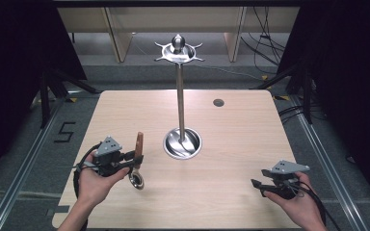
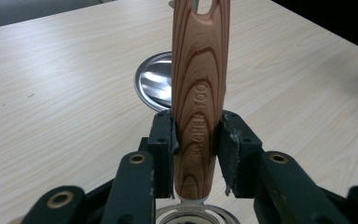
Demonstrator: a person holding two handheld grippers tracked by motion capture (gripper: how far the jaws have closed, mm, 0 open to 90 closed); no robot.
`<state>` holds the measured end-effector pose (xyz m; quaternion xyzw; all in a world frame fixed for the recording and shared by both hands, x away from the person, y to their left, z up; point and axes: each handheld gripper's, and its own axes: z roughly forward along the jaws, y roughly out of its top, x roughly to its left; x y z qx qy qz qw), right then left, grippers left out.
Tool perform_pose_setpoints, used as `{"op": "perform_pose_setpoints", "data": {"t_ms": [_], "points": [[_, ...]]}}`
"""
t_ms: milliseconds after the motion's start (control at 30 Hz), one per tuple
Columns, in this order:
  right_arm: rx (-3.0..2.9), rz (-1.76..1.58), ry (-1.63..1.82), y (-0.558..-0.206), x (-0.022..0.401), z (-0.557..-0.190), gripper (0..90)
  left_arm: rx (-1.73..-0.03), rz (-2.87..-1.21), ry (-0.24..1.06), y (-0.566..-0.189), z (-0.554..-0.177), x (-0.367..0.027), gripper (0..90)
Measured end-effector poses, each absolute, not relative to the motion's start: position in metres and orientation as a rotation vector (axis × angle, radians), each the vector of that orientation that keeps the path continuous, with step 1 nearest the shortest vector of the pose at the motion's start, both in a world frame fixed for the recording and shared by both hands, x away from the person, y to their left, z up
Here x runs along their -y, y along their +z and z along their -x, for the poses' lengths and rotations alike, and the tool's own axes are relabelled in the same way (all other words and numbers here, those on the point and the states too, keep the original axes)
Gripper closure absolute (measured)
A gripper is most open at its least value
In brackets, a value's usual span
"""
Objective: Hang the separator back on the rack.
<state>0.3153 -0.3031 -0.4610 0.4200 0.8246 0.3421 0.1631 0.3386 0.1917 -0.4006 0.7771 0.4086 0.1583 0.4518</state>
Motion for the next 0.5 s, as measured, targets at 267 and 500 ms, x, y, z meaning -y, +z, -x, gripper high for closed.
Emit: {"op": "perform_pose_setpoints", "data": {"t_ms": [267,500], "points": [[-2.337,-1.205,0.985,-0.4618,0.3027,-0.3152,44.0,-1.0,-1.885,0.429,-0.3951,-0.3398,-0.1886,67.2],[-2.343,-1.165,0.971,-0.4612,0.3042,-0.3168,44.1,-1.004,-1.871,0.435,-0.3915,-0.3416,-0.186,67.2]]}}
